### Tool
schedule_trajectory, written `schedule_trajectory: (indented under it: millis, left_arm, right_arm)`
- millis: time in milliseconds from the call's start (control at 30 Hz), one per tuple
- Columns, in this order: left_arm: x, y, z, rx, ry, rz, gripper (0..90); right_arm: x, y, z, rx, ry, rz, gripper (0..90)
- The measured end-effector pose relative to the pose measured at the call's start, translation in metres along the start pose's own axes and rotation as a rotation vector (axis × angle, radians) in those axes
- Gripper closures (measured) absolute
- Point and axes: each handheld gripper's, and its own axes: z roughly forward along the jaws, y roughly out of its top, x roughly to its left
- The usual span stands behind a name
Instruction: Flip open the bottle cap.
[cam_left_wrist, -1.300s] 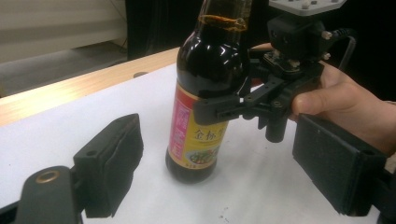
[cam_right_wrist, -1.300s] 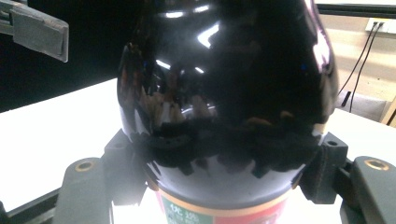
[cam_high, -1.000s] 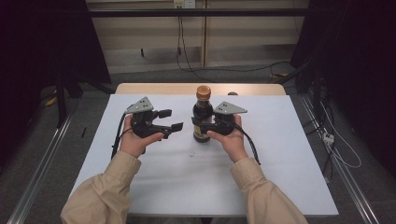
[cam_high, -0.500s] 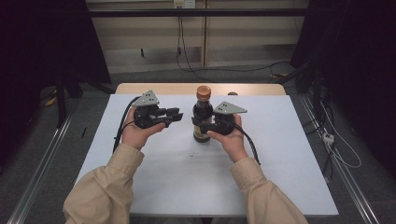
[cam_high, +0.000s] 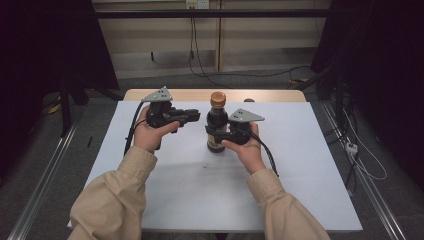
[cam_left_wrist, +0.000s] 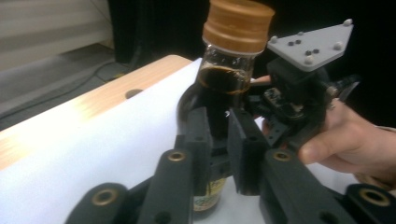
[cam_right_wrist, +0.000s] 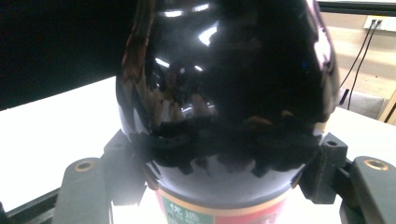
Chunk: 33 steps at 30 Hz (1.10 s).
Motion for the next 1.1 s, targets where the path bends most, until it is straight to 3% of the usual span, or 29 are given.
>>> schedule_trajectory:
  millis: [67, 133, 467, 600, 833, 1000, 1100]
  left_arm:
    - [0.0, 0.003, 0.001, 0.001, -0.014, -0.016, 88.7]
    - [-0.001, 0.006, 0.002, 0.011, -0.005, -0.003, 90.0]
    - [-0.003, 0.023, 0.011, 0.019, -0.001, 0.001, 90.0]
    - [-0.006, 0.03, 0.014, 0.037, 0.009, 0.029, 90.0]
    - [-0.007, 0.04, 0.016, 0.049, 0.003, 0.04, 90.0]
    - [-0.007, 0.045, 0.017, 0.064, 0.021, 0.057, 90.0]
    - [-0.008, 0.047, 0.019, 0.062, 0.007, 0.064, 90.0]
  right_arm:
    - [0.0, 0.0, 0.0, 0.001, 0.001, 0.0, 29.7]
    - [0.0, 0.0, 0.0, 0.002, 0.0, 0.0, 29.7]
    - [0.0, 0.0, 0.0, -0.001, 0.0, 0.002, 29.8]
    - [0.0, 0.0, 0.0, 0.0, 0.0, 0.002, 29.8]
    - [0.0, 0.0, 0.0, 0.003, 0.002, -0.003, 30.1]
    - [0.0, 0.0, 0.0, 0.003, 0.005, -0.004, 30.3]
    - [0.0, -0.001, 0.0, 0.003, 0.005, -0.002, 30.3]
